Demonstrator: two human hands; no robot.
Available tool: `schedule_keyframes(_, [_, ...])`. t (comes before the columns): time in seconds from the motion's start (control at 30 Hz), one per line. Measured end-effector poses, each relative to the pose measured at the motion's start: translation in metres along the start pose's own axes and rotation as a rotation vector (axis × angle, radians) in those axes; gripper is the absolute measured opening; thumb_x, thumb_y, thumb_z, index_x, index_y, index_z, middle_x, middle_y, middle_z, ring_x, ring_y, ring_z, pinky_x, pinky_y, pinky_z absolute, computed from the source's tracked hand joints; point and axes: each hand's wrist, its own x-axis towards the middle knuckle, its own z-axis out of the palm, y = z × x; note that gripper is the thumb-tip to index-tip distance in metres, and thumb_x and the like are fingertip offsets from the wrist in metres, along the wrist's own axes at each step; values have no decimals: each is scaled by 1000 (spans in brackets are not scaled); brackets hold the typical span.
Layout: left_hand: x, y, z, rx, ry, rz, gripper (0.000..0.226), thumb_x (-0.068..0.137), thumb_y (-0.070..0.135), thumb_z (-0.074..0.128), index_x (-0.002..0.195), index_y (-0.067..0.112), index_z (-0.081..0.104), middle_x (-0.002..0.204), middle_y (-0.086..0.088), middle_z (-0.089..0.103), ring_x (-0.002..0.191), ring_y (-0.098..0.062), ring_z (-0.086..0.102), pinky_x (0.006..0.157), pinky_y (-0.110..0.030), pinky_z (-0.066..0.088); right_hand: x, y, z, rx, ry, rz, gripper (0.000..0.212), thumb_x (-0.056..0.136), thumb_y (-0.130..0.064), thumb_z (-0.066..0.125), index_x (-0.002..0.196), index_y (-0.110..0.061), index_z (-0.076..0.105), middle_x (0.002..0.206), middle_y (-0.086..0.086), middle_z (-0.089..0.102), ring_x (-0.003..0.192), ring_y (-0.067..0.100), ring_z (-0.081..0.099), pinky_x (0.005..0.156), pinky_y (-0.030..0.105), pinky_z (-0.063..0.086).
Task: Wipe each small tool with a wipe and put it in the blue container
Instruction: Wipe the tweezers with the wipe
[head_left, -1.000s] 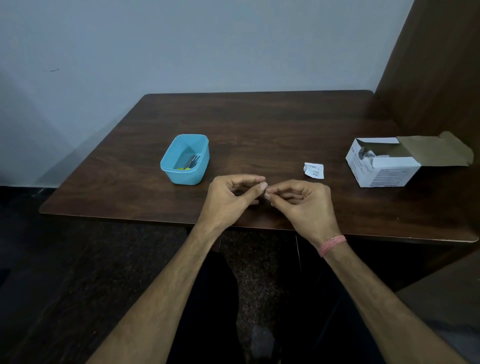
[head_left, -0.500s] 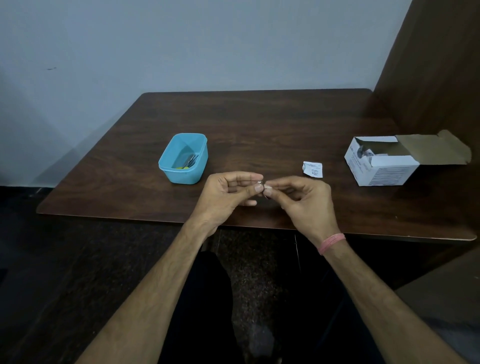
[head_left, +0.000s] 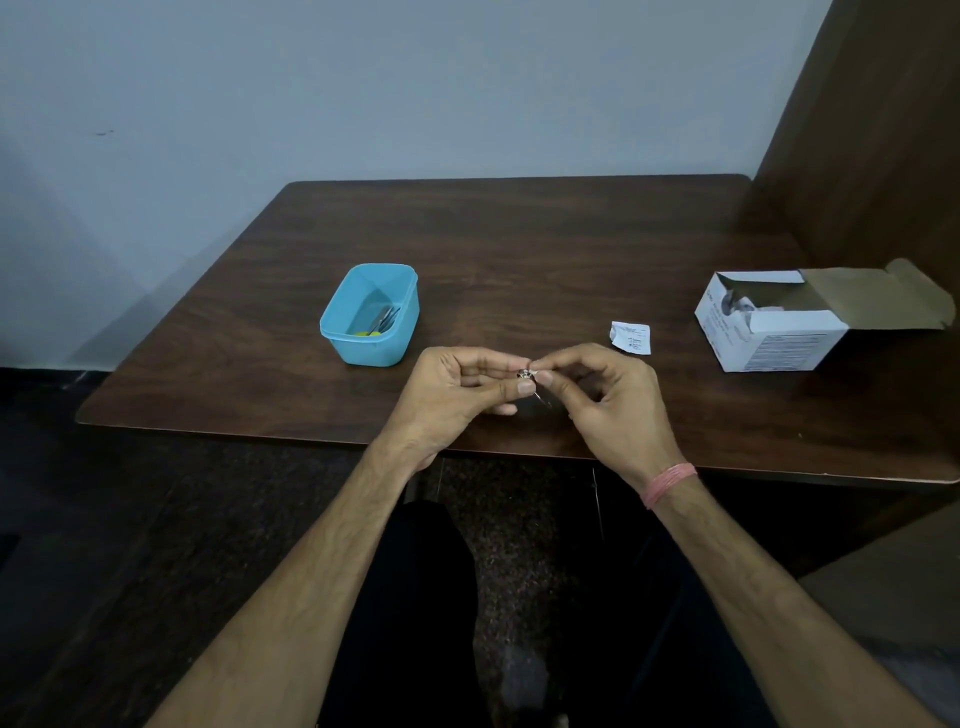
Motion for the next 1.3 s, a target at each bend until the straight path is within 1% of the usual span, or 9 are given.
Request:
schedule_keyframes(0.1, [0, 0, -1, -33, 30, -8, 25, 88, 2, 89, 112, 11, 86, 107, -12, 87, 97, -16, 83, 78, -24, 68, 3, 2, 1, -18, -57, 73, 14, 101, -16, 79, 96, -28, 84, 91, -15, 82, 86, 11, 77, 81, 51, 64])
schedule_keyframes(0.23, [-1, 0, 1, -40, 61, 0, 24, 89, 2, 89, 112, 10, 85, 104, -12, 87, 96, -16, 83, 77, -25, 68, 2, 2, -2, 34, -95, 94, 14, 103, -19, 77, 99, -31, 84, 90, -9, 82, 82, 16, 77, 71, 56, 65])
schedule_keyframes(0.3, [-1, 0, 2, -58, 93, 8, 24, 89, 3, 90, 112, 9, 85, 102, -11, 87, 95, -15, 83, 77, -26, 68, 2, 1, -3, 72, -102, 119, 11, 103, -20, 77, 100, -30, 83, 93, -7, 83, 78, 18, 77, 66, 51, 65])
schedule_keyframes(0.43, [-1, -1, 2, -63, 125, 21, 25, 89, 2, 90, 111, 10, 86, 101, -10, 86, 93, -16, 84, 77, -27, 68, 2, -2, -2, 90, -103, 124, 6, 102, -22, 80, 100, -26, 83, 92, -8, 84, 71, 14, 76, 63, 30, 56])
schedule_keyframes(0.63, [0, -2, 4, -106, 202, 32, 24, 89, 3, 90, 110, 13, 85, 99, -3, 86, 94, -10, 82, 73, -24, 67, -3, -2, 0, 105, -59, 107, 7, 94, -20, 89, 96, -26, 87, 85, -12, 82, 78, 13, 77, 70, 31, 60])
schedule_keyframes(0.77, [0, -3, 3, -126, 219, 23, 23, 90, 4, 90, 110, 12, 84, 98, -1, 85, 94, -10, 81, 73, -25, 68, -3, -5, 3, 86, -53, 107, 8, 95, -18, 87, 95, -26, 85, 84, -10, 82, 80, 14, 80, 68, 31, 61])
schedule_keyframes(0.93, [0, -1, 3, -99, 169, 9, 30, 92, 2, 88, 121, 8, 82, 112, -10, 86, 101, -15, 82, 77, -26, 69, -2, -7, 2, 98, -110, 119, 9, 96, -18, 87, 96, -23, 79, 85, -3, 82, 80, 17, 82, 65, 25, 58])
schedule_keyframes(1.1, [2, -4, 6, -32, 113, -20, 31, 94, 7, 88, 124, 8, 82, 109, -11, 87, 96, -18, 84, 78, -27, 70, -4, -7, 3, 121, -67, 134, 10, 94, -15, 89, 93, -21, 80, 80, 3, 80, 71, 23, 80, 60, 40, 65])
schedule_keyframes(1.3, [5, -7, 9, -34, 134, 4, 29, 95, 7, 87, 123, 14, 84, 108, -9, 87, 99, -15, 83, 82, -29, 70, -2, -7, 3, 140, -69, 164, 11, 95, -16, 87, 95, -22, 78, 85, 1, 82, 76, 20, 82, 58, 38, 64])
